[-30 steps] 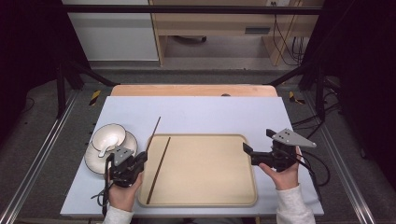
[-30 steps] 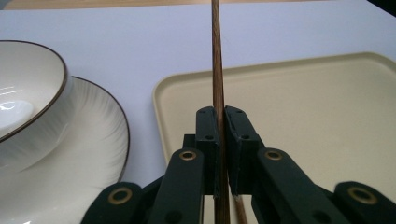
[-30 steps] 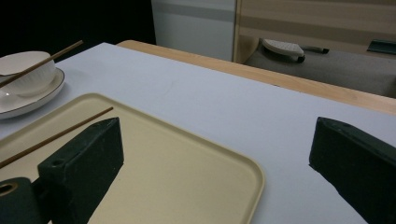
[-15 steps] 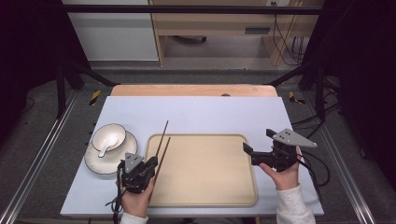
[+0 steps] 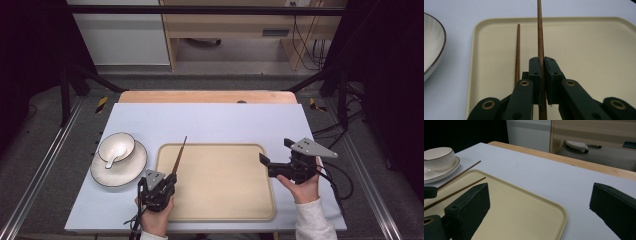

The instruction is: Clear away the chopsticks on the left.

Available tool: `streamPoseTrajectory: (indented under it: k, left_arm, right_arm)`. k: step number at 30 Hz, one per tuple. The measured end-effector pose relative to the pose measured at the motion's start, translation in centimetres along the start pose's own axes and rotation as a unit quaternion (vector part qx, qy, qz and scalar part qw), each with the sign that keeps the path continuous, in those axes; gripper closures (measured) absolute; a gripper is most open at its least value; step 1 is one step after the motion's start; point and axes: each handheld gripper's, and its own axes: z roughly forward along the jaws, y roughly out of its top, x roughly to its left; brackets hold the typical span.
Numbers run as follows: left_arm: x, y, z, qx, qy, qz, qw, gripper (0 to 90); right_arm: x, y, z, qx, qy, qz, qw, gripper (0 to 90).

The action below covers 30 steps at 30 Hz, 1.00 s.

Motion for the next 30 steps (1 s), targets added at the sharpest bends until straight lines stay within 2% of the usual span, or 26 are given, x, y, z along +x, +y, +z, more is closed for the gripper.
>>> streamPoseTrajectory:
  k: [11, 30]
  left_arm:
    - [-0.2, -1.1, 1.0, 0.022, 0.004, 0.004, 0.9997, 84.3]
    - [-0.4, -0.9, 2.2, 0.061, 0.01, 0.01, 0.998, 84.1]
  right_arm:
    - [0.1, -0.1, 0.3, 0.004, 0.002, -0.005, 1.0, 3.4]
    - [0.2, -0.2, 0.5, 0.009, 0.002, -0.002, 1.0, 3.4]
